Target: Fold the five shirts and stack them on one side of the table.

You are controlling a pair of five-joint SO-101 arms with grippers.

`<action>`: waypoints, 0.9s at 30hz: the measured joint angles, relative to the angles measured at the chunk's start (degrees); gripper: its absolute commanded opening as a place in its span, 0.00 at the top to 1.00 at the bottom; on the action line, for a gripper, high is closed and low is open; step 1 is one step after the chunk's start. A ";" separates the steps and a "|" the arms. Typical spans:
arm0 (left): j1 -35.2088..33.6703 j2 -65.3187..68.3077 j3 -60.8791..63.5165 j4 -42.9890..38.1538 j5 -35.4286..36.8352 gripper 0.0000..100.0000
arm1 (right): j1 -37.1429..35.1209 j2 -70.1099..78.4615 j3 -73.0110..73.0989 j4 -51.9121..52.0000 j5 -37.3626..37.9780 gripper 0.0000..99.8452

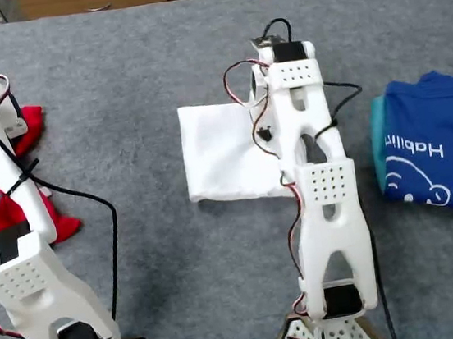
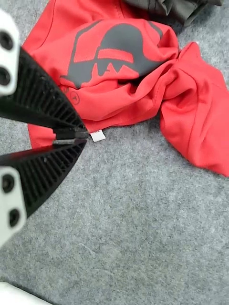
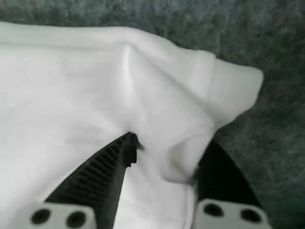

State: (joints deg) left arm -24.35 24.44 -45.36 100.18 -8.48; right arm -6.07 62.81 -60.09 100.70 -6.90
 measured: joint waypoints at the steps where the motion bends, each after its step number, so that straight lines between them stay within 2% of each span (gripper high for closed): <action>1: 0.00 0.00 0.00 0.00 0.00 0.98 | 0.00 0.00 0.00 0.00 0.26 0.99; 9: 0.00 0.00 0.00 0.00 0.00 0.98 | 2.55 0.00 -0.44 0.26 5.10 1.00; 12: 0.00 0.00 0.00 0.00 0.00 0.98 | 4.48 -0.88 -0.44 0.35 10.81 1.00; 18: 0.00 0.00 0.00 0.00 0.00 0.98 | 10.37 -2.02 -3.69 -0.97 29.27 1.00; 27: 0.00 0.00 0.00 0.00 0.00 0.98 | 11.52 -2.02 -5.36 -19.25 60.13 1.00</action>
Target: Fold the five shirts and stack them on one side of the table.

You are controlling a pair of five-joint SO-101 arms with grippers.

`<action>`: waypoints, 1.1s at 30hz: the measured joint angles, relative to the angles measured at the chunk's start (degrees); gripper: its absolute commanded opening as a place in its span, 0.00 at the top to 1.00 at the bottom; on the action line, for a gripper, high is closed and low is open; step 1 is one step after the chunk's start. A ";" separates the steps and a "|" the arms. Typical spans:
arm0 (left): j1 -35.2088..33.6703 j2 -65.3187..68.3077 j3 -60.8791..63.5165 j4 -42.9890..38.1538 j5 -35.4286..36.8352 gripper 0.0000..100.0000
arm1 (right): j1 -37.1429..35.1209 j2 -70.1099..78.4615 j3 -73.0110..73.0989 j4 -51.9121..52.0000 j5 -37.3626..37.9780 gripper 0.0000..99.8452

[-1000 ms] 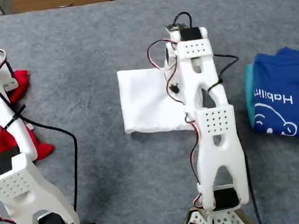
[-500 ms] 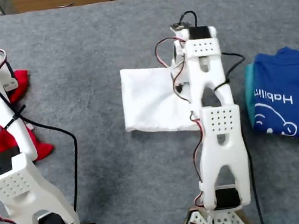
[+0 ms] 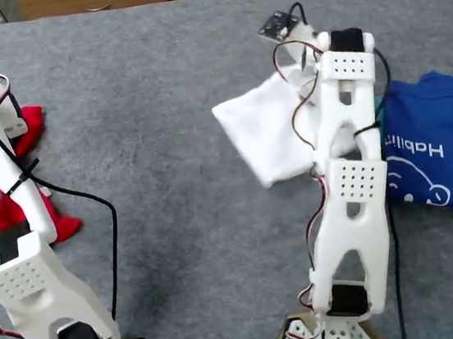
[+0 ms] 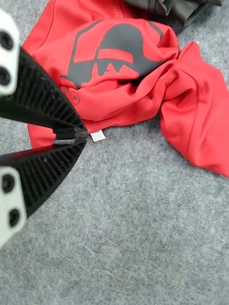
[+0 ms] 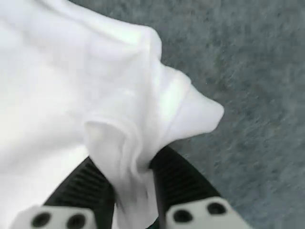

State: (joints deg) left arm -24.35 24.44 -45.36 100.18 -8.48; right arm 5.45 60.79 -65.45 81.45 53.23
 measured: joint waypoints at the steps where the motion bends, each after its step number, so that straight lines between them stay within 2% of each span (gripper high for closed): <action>1: 0.00 0.00 0.09 0.00 0.00 0.98 | -0.35 0.00 0.00 -2.02 2.29 1.00; 7: 0.00 0.00 0.09 0.00 0.00 0.98 | -4.40 0.00 0.00 -11.43 11.16 0.99; 14: 0.00 0.00 0.09 0.00 0.00 0.98 | -5.63 0.97 0.00 -18.37 11.16 0.86; 22: -1.76 0.00 0.62 0.00 -0.09 0.98 | -5.63 1.14 -4.04 -18.81 -4.04 0.77; 26: -1.85 0.00 1.49 0.00 -0.09 0.98 | -5.63 1.23 -8.09 -18.64 -12.31 0.77; 33: -2.11 0.00 1.58 0.00 -0.09 0.98 | -5.54 1.23 -18.46 -4.66 -24.53 0.77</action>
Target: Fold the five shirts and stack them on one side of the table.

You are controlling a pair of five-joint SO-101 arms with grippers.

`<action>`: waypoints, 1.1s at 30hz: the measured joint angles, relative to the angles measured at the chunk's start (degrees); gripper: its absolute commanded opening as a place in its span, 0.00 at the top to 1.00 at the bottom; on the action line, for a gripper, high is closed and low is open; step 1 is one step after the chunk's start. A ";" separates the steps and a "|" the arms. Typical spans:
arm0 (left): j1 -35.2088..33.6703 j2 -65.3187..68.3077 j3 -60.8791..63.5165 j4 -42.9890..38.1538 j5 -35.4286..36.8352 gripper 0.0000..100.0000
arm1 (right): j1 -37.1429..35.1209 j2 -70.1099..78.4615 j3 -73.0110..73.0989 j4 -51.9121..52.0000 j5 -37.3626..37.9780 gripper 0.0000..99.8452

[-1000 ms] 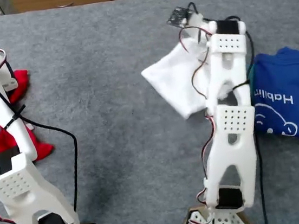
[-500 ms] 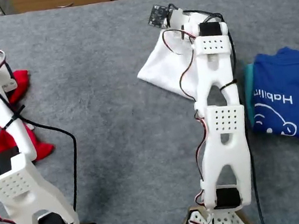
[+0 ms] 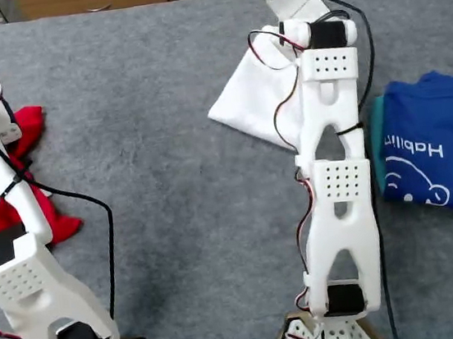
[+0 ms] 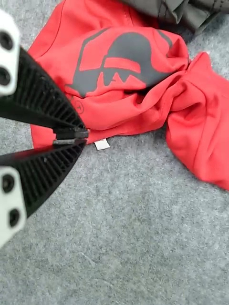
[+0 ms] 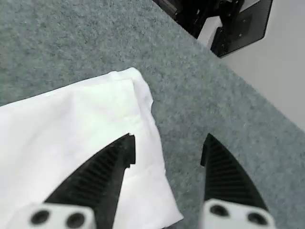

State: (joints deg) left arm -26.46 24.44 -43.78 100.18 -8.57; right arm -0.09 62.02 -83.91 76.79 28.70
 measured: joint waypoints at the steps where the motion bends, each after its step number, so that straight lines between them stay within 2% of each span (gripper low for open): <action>1: 0.00 0.00 0.00 0.00 0.00 0.98 | 0.09 0.00 -1.58 2.37 -2.64 0.77; 8: 0.00 0.00 0.00 0.00 0.00 0.98 | 0.18 0.00 -7.65 13.98 -25.32 0.76; 12: 0.00 0.00 0.00 0.00 0.00 0.98 | 0.18 0.00 -8.97 20.48 -34.20 0.76; 15: 0.00 0.00 0.00 0.00 0.00 0.98 | 0.18 0.00 -8.97 23.82 -40.62 0.70; 20: 0.00 0.00 0.00 0.00 0.00 0.98 | 0.62 -0.09 -8.53 24.53 -51.25 0.66; 29: 0.00 0.00 0.00 0.00 0.00 0.98 | 1.41 -0.09 1.67 24.26 -54.95 0.66; 33: 0.00 0.00 0.09 0.00 0.00 0.98 | 1.41 -0.09 9.05 20.84 -57.85 0.66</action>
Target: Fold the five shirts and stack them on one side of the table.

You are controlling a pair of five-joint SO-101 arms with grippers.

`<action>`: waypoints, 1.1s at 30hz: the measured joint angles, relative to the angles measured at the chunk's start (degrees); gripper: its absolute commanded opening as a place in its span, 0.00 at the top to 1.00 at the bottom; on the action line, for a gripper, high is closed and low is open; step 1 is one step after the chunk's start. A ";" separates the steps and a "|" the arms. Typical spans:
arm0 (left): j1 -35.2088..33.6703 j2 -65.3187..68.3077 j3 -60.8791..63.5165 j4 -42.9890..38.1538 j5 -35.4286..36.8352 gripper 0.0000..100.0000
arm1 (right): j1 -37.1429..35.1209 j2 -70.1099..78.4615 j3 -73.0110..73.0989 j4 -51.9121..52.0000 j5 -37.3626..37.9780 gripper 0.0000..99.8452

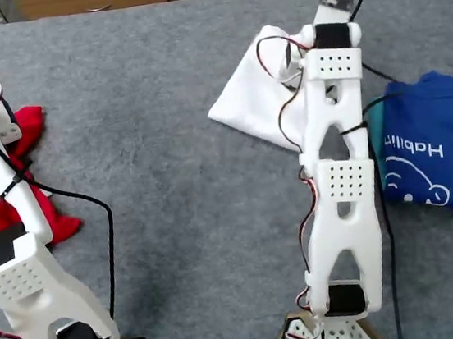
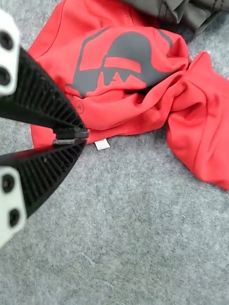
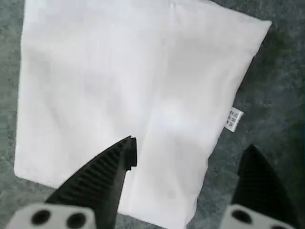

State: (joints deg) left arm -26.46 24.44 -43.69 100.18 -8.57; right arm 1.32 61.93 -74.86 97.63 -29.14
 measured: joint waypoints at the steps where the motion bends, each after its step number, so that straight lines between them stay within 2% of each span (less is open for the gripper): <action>1: 0.00 0.00 0.00 0.00 0.00 0.98 | 0.00 0.00 1.85 -1.14 -0.44 0.66; 10: 0.00 0.00 0.09 0.00 0.00 0.98 | 0.00 0.00 15.47 -14.59 -2.02 0.66; 14: 0.00 0.00 0.09 0.00 0.09 0.98 | 0.00 -0.18 18.81 -16.88 -2.02 0.75; 18: 0.00 0.00 0.09 0.00 0.09 0.98 | 0.18 -0.35 19.69 -16.97 -0.88 0.88; 24: 0.00 0.00 0.09 0.00 0.09 0.98 | 0.35 -0.44 19.87 -16.79 2.73 1.00; 28: 0.00 0.00 0.09 0.00 0.09 0.98 | 0.44 -0.44 19.69 -16.62 5.71 1.00; 33: 0.00 0.00 0.09 0.00 0.09 0.98 | 0.26 -0.09 13.80 -8.44 13.71 1.00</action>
State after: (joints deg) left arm -26.46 24.44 -43.60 100.18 -8.48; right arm 1.58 61.85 -61.05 89.19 -15.43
